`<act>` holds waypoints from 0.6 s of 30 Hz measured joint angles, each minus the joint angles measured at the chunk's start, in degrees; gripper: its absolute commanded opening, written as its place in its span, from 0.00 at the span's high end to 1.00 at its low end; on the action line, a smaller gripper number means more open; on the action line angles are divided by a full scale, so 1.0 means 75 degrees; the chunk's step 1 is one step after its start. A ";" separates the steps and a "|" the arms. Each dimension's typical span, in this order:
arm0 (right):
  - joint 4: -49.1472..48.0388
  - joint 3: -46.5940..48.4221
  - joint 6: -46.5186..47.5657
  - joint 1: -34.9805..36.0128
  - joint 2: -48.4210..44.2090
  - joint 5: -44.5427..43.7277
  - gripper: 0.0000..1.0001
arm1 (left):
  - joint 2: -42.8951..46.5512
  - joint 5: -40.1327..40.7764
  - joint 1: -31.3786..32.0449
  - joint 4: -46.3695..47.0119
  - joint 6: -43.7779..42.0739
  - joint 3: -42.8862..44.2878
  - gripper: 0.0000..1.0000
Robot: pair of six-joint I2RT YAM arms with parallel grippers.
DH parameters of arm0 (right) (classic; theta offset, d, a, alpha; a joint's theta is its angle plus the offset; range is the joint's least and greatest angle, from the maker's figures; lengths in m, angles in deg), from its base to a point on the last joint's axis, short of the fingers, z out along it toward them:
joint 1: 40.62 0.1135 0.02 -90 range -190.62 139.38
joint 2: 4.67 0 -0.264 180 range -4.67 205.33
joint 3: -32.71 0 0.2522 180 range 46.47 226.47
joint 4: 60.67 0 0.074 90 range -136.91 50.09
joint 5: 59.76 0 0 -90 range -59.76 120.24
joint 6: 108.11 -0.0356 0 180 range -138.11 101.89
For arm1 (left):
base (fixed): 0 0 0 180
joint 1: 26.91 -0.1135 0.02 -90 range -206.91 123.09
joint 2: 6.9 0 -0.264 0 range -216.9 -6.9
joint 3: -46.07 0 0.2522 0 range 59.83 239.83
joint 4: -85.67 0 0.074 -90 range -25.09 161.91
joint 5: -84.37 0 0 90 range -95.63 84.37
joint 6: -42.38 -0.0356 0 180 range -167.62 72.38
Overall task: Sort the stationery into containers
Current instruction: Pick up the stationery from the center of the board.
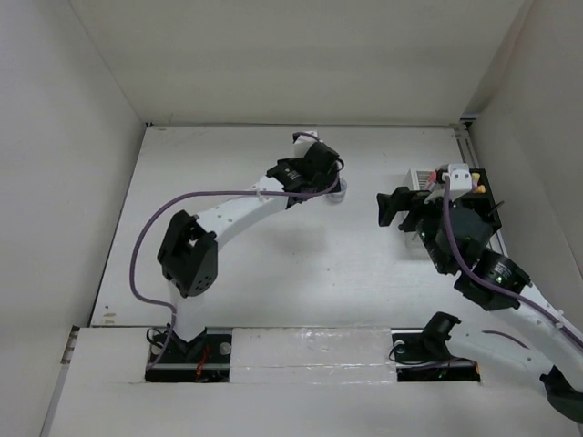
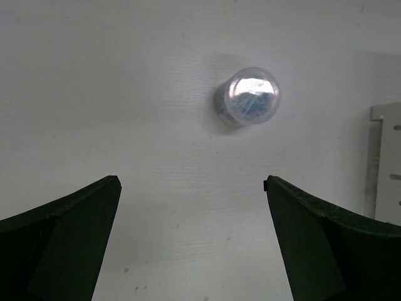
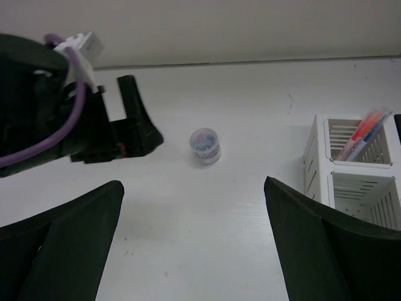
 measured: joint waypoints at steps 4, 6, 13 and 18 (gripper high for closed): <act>0.0262 -0.0032 -0.0038 0.0146 -0.0192 -0.0026 0.00 | -0.1008 -0.0323 0.0032 0.0052 -0.0236 0.1067 0.00; 0.0425 -0.0143 -0.0052 0.0166 -0.0423 -0.0023 0.00 | -0.1376 -0.0487 0.0032 0.0058 -0.0326 0.1440 0.00; 0.0539 -0.0169 -0.0064 0.0195 -0.0877 -0.0023 0.00 | -0.2477 -0.0976 0.0032 0.0079 -0.0781 0.2600 0.00; 0.0606 -0.0195 -0.0076 0.0201 -0.0679 -0.0017 0.00 | -0.2906 -0.1233 0.0032 0.0300 -0.1008 0.2687 0.00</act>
